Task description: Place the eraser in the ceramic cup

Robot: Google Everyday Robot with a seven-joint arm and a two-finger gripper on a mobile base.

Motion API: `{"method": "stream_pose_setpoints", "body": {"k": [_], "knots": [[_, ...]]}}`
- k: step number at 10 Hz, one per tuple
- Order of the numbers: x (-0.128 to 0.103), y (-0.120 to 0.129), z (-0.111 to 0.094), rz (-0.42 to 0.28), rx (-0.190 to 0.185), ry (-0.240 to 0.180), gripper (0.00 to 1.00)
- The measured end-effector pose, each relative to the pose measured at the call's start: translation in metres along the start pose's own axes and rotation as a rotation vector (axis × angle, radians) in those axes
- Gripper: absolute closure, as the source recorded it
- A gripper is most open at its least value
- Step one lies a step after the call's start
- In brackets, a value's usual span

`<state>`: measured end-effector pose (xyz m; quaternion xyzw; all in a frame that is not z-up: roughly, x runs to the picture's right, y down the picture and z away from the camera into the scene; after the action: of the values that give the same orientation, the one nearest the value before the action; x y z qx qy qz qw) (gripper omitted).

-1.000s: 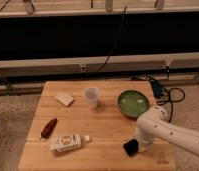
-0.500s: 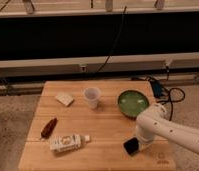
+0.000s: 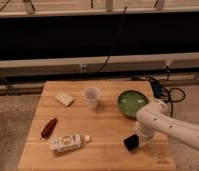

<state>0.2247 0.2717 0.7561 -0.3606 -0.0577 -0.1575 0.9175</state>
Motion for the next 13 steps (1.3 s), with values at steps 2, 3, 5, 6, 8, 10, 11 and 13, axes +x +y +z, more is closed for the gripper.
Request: {"method": "stream_pose_setpoints", "body": {"k": [2,3,5,6,8,10,11,13], "knots": [[0.000,-0.004,-0.003,-0.006,0.003,0.004,0.99],[0.002,-0.006,-0.007,-0.006,0.004,0.006,0.99],[0.001,-0.014,-0.015,-0.015,0.008,0.010,0.99],[0.003,-0.018,-0.018,-0.017,0.009,0.013,0.99],[0.001,-0.026,-0.022,-0.022,0.014,0.017,0.99],[-0.001,-0.037,-0.027,-0.033,0.020,0.023,0.99],[-0.002,-0.041,-0.028,-0.034,0.022,0.025,0.99],[-0.003,-0.051,-0.032,-0.041,0.025,0.029,0.99]]}}
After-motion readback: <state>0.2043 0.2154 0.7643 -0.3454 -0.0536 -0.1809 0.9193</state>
